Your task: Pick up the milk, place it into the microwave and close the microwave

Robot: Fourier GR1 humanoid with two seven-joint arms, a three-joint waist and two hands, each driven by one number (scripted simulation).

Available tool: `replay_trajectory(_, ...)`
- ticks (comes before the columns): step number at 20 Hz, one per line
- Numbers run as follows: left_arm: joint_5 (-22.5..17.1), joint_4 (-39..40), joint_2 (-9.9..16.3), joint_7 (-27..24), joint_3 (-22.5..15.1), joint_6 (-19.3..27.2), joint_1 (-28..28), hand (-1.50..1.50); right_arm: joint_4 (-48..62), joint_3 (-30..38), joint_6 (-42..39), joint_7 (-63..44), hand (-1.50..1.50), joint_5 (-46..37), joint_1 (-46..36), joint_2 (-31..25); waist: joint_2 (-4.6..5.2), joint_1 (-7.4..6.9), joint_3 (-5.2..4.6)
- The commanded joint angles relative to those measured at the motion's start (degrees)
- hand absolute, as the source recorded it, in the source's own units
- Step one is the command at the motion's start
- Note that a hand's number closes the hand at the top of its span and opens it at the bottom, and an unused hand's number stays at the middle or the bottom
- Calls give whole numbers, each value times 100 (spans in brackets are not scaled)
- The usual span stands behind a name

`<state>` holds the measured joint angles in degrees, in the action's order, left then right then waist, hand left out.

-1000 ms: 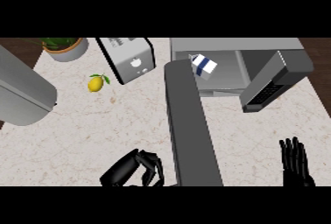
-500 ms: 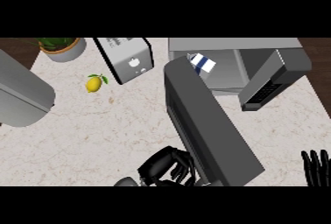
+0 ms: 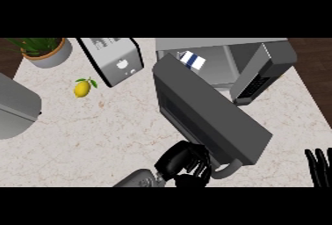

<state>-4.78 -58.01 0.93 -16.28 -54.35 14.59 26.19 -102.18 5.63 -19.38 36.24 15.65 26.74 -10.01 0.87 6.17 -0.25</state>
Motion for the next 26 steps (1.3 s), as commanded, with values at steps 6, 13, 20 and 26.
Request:
replay_trajectory(6, -1263, -215, -90, -174, 142, 927, 643, 150, -511, -36, -175, -259, -150, 146, -91, -223, 138, 503, -43)
replay_trajectory(13, -1844, -158, -92, -768, 331, 1446, 1121, -150, -774, 10, -270, -414, -150, 414, -216, -326, 201, 814, -32)
replay_trajectory(20, -2321, 156, -92, -994, 414, 1719, 1545, -150, -924, 122, -425, -620, -150, 703, -307, -561, 297, 1119, -25)
replay_trajectory(26, -2650, 421, -93, -1121, 434, 1840, 1957, -150, -1012, 102, -633, -736, -150, 963, -545, -741, 353, 1257, -11)
